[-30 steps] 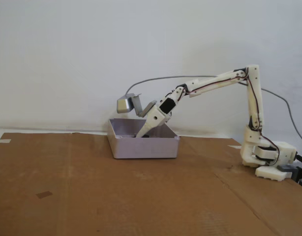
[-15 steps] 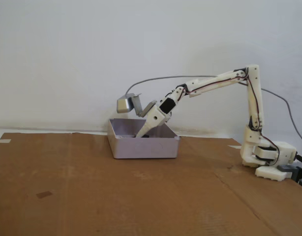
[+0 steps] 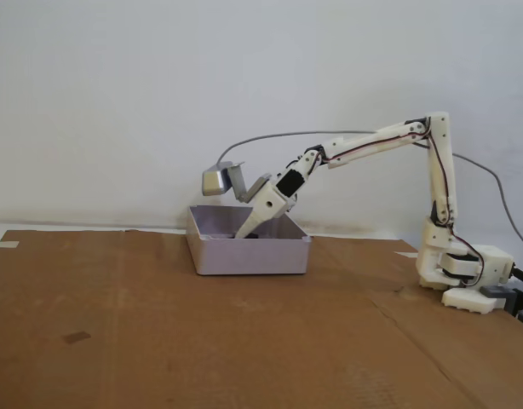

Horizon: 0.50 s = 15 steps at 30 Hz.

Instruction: Grasp a block and put it in the box.

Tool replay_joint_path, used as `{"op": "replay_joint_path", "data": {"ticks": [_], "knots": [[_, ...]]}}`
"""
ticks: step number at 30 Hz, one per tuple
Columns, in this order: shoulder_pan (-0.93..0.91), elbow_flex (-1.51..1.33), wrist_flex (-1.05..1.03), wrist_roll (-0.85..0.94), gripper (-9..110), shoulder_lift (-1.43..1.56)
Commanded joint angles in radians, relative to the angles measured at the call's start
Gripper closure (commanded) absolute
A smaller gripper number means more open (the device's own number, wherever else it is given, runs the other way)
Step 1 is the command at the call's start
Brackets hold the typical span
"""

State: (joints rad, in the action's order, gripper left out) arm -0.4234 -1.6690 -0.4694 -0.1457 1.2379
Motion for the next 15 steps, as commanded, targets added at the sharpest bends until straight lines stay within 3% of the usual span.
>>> {"op": "replay_joint_path", "data": {"ticks": [1,15], "knots": [[0.029,0.126,0.032,0.011,66,0.207],[0.095,0.126,0.032,0.009,69,0.367]]}}
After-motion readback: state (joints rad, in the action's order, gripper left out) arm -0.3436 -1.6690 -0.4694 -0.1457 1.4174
